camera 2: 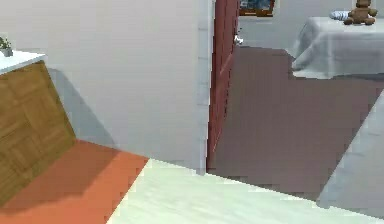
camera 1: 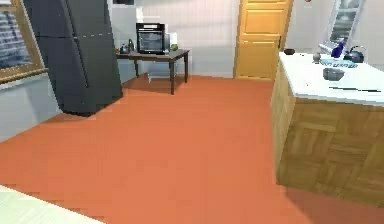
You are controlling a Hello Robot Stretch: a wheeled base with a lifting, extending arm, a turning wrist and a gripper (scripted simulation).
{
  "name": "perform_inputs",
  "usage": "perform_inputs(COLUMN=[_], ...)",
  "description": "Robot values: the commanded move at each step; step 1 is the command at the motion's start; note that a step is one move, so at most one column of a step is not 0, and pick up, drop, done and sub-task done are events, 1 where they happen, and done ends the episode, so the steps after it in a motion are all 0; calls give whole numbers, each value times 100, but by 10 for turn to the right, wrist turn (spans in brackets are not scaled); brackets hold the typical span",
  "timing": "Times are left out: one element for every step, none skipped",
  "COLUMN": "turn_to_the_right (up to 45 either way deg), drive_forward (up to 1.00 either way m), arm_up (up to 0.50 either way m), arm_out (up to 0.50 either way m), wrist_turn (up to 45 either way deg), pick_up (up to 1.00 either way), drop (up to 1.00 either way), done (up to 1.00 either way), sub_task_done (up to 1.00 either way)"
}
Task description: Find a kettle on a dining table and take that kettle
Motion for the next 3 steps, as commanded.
perform_inputs(turn_to_the_right=[0, 0, 0], drive_forward=[100, 100, 95], arm_up=[0, 0, 0], arm_out=[0, 0, 0], wrist_turn=[0, 0, 0], pick_up=[0, 0, 0], drop=[0, 0, 0], done=[0, 0, 0], sub_task_done=[0, 0, 0])
